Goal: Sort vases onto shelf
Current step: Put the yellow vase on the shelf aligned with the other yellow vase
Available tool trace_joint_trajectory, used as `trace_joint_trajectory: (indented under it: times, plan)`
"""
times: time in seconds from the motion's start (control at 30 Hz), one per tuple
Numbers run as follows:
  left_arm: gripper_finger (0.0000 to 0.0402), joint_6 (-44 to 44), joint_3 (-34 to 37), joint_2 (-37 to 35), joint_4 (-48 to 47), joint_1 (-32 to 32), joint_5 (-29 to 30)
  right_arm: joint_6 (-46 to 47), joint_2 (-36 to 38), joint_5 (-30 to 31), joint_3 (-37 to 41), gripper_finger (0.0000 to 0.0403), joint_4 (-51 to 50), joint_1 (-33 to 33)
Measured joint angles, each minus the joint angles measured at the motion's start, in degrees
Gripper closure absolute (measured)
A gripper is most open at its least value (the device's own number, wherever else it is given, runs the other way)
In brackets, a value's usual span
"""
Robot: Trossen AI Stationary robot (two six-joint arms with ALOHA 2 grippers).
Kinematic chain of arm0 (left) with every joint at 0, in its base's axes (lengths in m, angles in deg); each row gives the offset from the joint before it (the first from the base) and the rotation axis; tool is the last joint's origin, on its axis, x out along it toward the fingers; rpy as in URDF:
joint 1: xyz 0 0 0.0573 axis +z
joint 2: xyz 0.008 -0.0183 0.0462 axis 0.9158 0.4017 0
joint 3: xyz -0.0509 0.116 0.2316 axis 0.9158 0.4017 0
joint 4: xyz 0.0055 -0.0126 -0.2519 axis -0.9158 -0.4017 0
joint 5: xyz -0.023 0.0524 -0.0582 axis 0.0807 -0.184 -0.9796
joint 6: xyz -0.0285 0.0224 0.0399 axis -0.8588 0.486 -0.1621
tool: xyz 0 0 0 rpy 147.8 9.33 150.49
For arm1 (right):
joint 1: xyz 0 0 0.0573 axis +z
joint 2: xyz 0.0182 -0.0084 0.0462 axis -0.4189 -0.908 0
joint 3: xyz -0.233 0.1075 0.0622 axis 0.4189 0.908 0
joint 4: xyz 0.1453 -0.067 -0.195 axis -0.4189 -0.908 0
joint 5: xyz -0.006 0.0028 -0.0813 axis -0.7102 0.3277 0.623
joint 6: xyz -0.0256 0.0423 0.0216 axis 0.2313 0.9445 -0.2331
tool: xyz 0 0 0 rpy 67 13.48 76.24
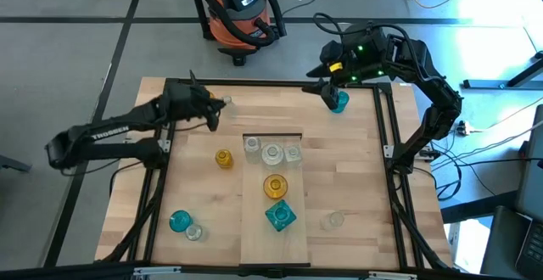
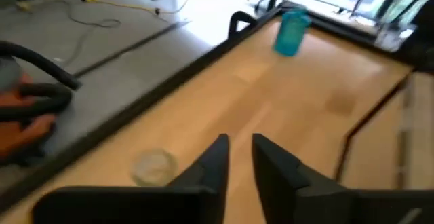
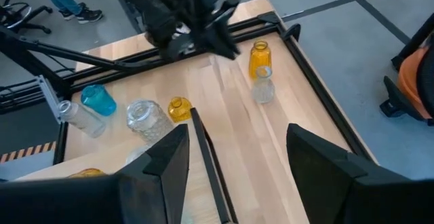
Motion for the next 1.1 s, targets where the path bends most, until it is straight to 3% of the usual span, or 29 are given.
trace_joint_trajectory:
  times: [0.13,0.27,0.4,0.63,0.77,1.1]
  plan:
    - [0.0271,6.0,-3.0,4.2,-2.6,6.5,-4.6,0.0,0.0,-0.5,0.0,0.0198,-0.4,0.0]
    - [0.0222,6.4,-9.3,9.3,-10.4,11.0,1.7,0.0,0.0,-1.0,0.0,0.0198,-0.4,0.0]
    - [0.0192,6.4,-16.4,13.7,-19.1,15.9,3.5,-0.1,0.0,-1.0,0.0,0.0198,-0.4,0.0]
    - [0.0182,5.6,-19.3,20.9,-30.5,22.0,1.5,-0.3,0.0,-0.9,0.0,0.0198,-0.4,0.0]
    - [0.0181,5.8,-19.3,24.2,-29.2,24.4,-2.7,-0.3,0.0,-0.9,0.0,0.0198,-0.4,0.0]
    - [0.0170,4.9,-19.3,28.3,-26.8,26.6,-4.8,0.0,0.0,-0.9,0.0,0.0198,-0.6,0.0]
